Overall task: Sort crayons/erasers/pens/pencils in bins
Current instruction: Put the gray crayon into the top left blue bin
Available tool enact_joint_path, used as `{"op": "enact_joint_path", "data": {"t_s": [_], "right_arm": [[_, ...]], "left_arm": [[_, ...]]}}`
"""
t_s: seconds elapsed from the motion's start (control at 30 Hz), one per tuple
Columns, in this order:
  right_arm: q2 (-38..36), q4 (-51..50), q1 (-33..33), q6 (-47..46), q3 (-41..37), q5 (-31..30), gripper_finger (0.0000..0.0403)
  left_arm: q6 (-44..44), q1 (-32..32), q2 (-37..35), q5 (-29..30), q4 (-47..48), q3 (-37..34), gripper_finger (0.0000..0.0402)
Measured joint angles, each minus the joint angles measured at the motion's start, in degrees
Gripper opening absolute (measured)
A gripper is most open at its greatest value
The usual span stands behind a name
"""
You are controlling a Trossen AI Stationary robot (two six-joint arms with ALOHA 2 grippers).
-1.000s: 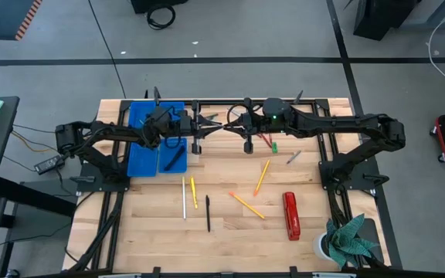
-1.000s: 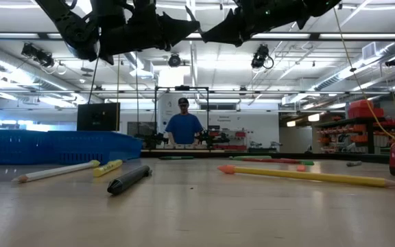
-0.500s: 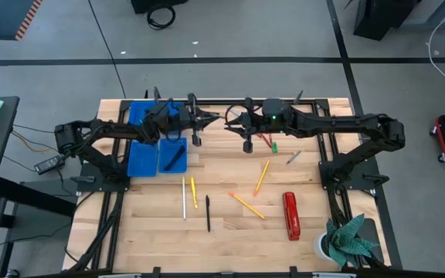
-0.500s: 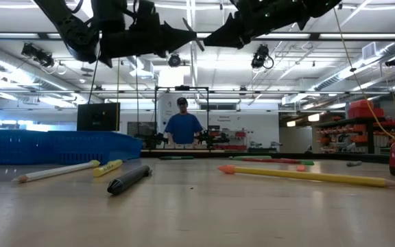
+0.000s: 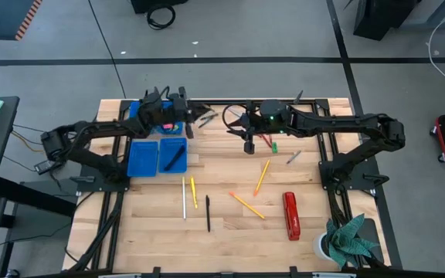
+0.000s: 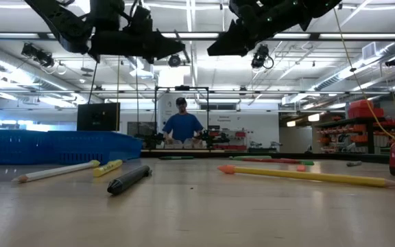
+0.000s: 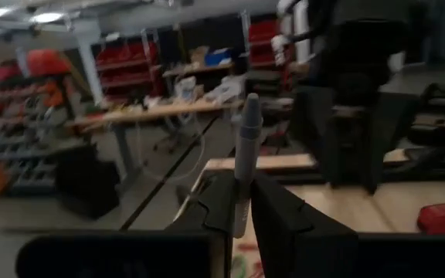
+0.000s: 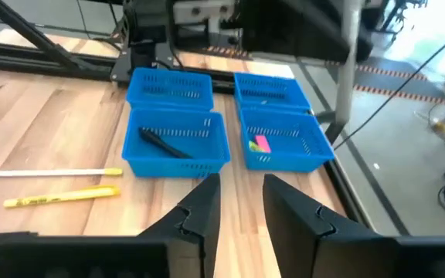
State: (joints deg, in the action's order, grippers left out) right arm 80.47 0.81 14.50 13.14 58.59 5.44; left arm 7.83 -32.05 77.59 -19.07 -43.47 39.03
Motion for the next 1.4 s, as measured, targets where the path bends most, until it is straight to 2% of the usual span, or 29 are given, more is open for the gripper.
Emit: {"op": "enact_joint_path", "data": {"t_s": [0.27,0.4,0.53,0.67,0.8,0.9,1.03,1.27,1.4], "right_arm": [[0.51,-5.12,-0.04,-3.55,-0.01,0.71,0.0106],[3.09,-5.03,-0.79,-4.55,-1.09,1.07,0.0106],[7.32,-4.31,-1.81,-4.43,-2.25,1.15,0.0106],[12.42,-4.06,-2.45,-4.32,-2.51,1.29,0.0106],[16.38,-3.05,-2.39,-3.84,-2.51,1.27,0.0106],[18.58,-1.77,-2.15,-2.52,-2.51,1.29,0.0106],[20.17,0.48,-1.86,-1.56,-2.50,1.29,0.0106],[19.80,0.52,-1.90,-1.50,-2.49,1.29,0.0106],[19.80,0.68,-1.89,-1.49,-2.49,1.29,0.0106]], "left_arm": [[0.33,-5.46,-9.17,0.05,16.85,0.02,0.0029],[1.79,-7.82,-14.61,3.74,25.86,0.00,0.0034],[3.92,-9.26,-20.00,12.09,35.38,0.00,0.0048],[4.85,-10.33,-23.55,22.37,43.04,0.00,0.0041],[4.18,-11.54,-23.63,32.06,48.72,-0.01,0.0029],[3.32,-13.21,-22.71,36.98,50.96,-0.02,0.0037],[3.30,-15.83,-22.09,38.12,52.14,-0.02,0.0051],[2.99,-19.33,-22.05,38.16,54.91,-0.02,0.0028],[1.36,-20.78,-21.61,38.59,56.23,-0.02,0.0036]]}}
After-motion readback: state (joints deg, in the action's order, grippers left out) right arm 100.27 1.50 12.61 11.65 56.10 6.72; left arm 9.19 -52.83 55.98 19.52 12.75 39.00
